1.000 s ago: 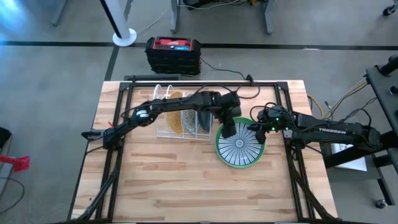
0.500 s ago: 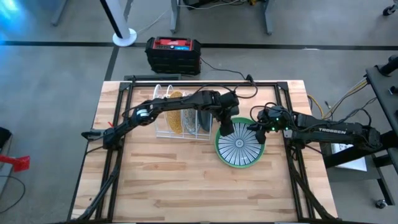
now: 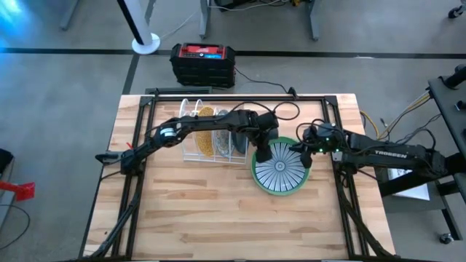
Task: Sort dishes
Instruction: Put the blue plate in the dish rack
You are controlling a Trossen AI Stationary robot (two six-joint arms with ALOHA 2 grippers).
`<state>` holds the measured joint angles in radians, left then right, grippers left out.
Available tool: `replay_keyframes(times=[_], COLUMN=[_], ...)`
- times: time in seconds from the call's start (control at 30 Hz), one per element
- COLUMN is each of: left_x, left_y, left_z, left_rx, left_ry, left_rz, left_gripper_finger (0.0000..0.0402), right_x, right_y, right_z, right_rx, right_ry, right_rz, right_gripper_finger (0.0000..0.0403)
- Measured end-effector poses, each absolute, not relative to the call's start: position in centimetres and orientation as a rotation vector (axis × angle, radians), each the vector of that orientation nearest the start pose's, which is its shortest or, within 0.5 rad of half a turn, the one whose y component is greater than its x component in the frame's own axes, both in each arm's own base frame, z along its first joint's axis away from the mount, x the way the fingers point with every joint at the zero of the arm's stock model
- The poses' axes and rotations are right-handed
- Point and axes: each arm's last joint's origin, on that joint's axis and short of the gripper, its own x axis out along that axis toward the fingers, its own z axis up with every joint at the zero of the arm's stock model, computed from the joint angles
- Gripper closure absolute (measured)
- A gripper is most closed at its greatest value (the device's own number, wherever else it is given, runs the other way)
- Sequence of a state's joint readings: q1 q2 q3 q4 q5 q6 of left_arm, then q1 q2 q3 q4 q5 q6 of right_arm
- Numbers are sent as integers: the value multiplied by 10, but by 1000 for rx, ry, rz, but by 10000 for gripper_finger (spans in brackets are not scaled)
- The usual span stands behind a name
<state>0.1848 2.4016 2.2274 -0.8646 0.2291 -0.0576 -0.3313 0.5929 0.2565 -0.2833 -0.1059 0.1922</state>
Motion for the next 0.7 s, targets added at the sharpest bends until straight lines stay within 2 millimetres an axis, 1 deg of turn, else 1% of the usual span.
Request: replay_keyframes(times=[0.1,0.3,0.47,0.6,0.7], left_x=[510,514,514,514,515], left_y=[86,85,85,85,85], left_z=[217,219,220,220,220], left_rx=[-255,-249,-263,-279,-267], left_ry=[994,945,940,938,938], left_rz=[-54,-71,-88,-78,-39], left_gripper_finger=[235,235,246,249,251], right_x=[124,123,122,121,120], right_y=[-39,-40,-40,-40,-40], right_z=[173,176,179,181,183], right_rx=[315,301,288,280,273], right_ry=[567,531,503,484,463], right_rz=[-278,-301,-307,-316,-326], right_gripper_finger=[402,402,402,402,402])
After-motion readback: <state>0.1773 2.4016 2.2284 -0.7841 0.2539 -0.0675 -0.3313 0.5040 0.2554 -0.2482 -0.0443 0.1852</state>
